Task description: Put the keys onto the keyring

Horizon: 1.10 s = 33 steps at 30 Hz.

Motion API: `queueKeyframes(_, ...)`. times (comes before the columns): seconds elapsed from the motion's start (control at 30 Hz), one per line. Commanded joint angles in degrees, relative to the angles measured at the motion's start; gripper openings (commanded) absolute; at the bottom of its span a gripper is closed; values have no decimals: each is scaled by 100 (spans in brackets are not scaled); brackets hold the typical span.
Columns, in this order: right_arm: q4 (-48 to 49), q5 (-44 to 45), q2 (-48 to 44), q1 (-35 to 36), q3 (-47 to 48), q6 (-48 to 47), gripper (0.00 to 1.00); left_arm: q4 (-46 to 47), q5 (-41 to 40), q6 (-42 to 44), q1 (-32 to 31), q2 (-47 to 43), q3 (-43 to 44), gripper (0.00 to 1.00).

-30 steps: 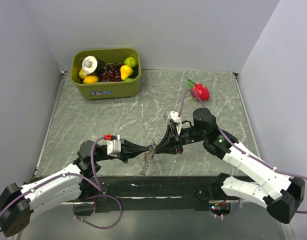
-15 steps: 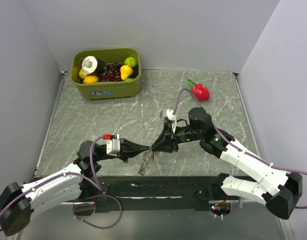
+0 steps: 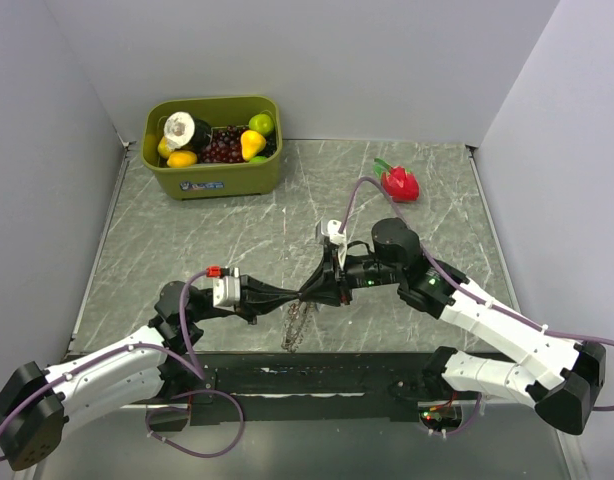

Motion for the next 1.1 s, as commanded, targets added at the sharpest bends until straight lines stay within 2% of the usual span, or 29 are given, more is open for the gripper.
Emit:
queueKeyframes(0.0,-31,685,-126,70,152,-162,26,537,66,-29,-30,-128,297,1)
queueKeyframes(0.1,-5,914,-232,79,64,-118,20,589,66,-56,-30,-163,271,1)
queueKeyframes(0.23,-13,1361,-320,79,64,-48,2,624,153,-91,-30,-172,271,1)
queueKeyframes(0.4,-65,1697,-452,79,72,-82,0,607,250,-73,-30,-120,323,1)
queueKeyframes(0.53,-373,1723,-373,79,309,-275,0,125,303,119,-30,-146,516,1)
queueKeyframes(0.63,-864,1600,-162,79,616,-548,0,-832,321,488,-30,-233,779,1)
queueKeyframes(0.67,-996,1557,-40,79,696,-618,0,-1409,286,715,-30,-277,859,2)
queueKeyframes(0.7,-1137,1574,22,79,783,-749,0,-1789,111,918,-30,-304,955,11)
queueKeyframes(0.77,-1533,1600,136,79,968,-855,0,-2492,-74,1278,-30,-348,1306,18)
queueKeyframes(0.8,-1621,1670,154,79,1012,-882,0,-3270,-205,1411,-30,-357,1447,26)
queueKeyframes(0.87,-1709,1653,155,79,1057,-874,0,-3969,-268,1744,-30,-243,1886,37)
queueKeyframes(0.9,-1727,1557,163,79,1074,-865,0,-4581,-260,1876,-30,-173,2210,39)
queueKeyframes(1.0,-1973,1460,321,79,1224,-934,0,-5637,-137,2264,-30,240,2843,46)
queueKeyframes(1.07,-2078,1372,366,79,1285,-979,0,-5992,83,2484,-30,644,3117,48)
